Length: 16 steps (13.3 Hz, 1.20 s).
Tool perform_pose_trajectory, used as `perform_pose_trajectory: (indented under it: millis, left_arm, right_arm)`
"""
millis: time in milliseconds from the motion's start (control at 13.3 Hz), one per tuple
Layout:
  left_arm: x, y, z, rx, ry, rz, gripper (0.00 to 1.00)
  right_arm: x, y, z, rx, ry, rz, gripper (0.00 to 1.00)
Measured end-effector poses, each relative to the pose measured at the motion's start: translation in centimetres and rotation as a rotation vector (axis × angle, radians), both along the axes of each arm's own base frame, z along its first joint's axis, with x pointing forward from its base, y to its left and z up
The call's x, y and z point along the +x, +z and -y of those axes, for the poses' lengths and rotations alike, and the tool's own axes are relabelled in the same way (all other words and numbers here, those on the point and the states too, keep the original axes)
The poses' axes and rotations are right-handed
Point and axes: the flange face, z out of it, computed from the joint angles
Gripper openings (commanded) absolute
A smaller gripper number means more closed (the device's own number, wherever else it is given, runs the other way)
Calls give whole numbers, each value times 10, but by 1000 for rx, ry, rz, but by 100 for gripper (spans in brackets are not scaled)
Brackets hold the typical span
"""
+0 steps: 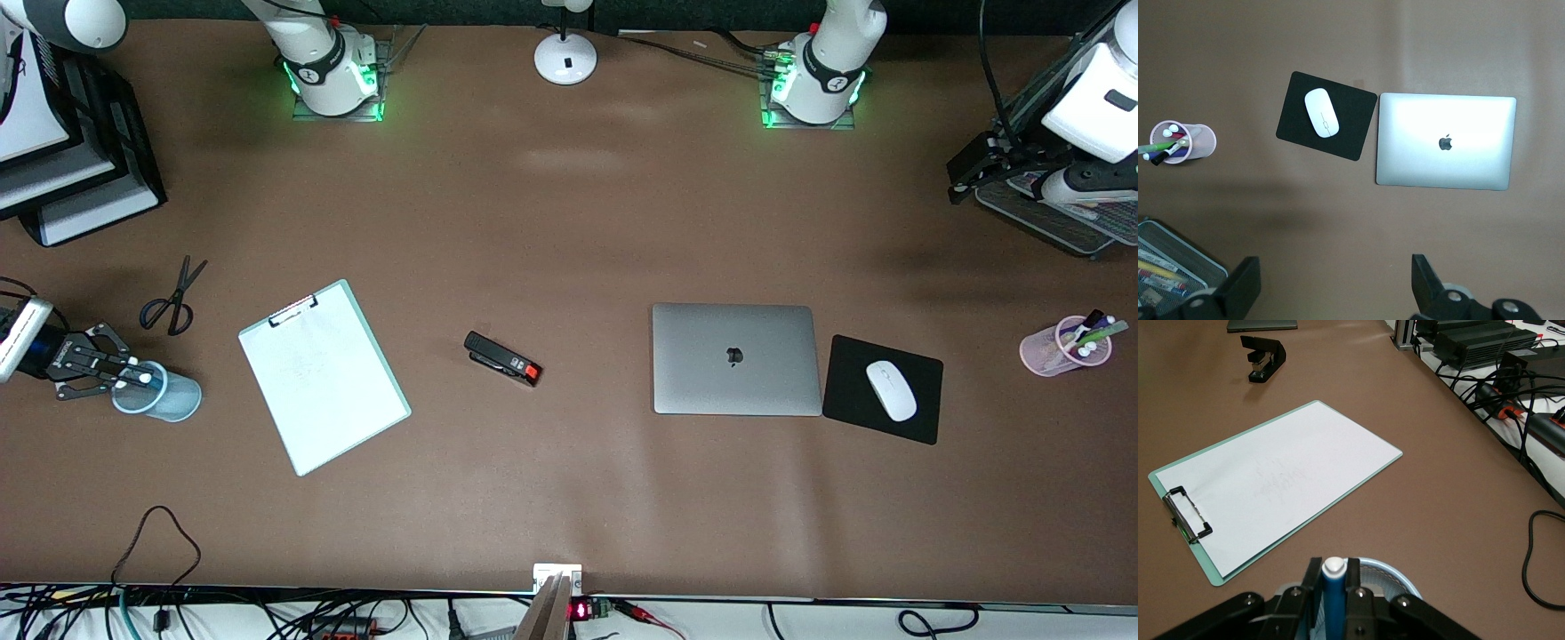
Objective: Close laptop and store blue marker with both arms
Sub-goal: 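Lower the blue marker into the light blue cup with the right gripper, then open the right gripper to release the marker in the cup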
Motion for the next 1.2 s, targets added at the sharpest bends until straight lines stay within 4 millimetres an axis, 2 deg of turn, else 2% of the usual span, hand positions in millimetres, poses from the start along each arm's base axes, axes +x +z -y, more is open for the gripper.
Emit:
perform_pose_trajectory:
  millis: [150,300,525,675,900,1200]
  left_arm:
    - [0,0,-1,0,2,0,100]
    - [0,0,-2,0,3,0,100]
    - [0,0,-2,0,3,-1,100]
    - [0,0,-2,0,3,-1,100]
    - [0,0,-2,0,4,-1,100]
    - [0,-1,-2,0,-10,-3,100]
  right_arm:
    - [1,5,-1,14,-14,-24,100]
    - [6,24,-2,27,-32,-49,100]
    - [11,77,-7,-2,-38,-84,100]
    - [13,123,-18,-49,-48,-116,100]
    - [15,193,-56,-128,-78,-202,100]
    - [28,283,-138,-292,-137,-290,100]
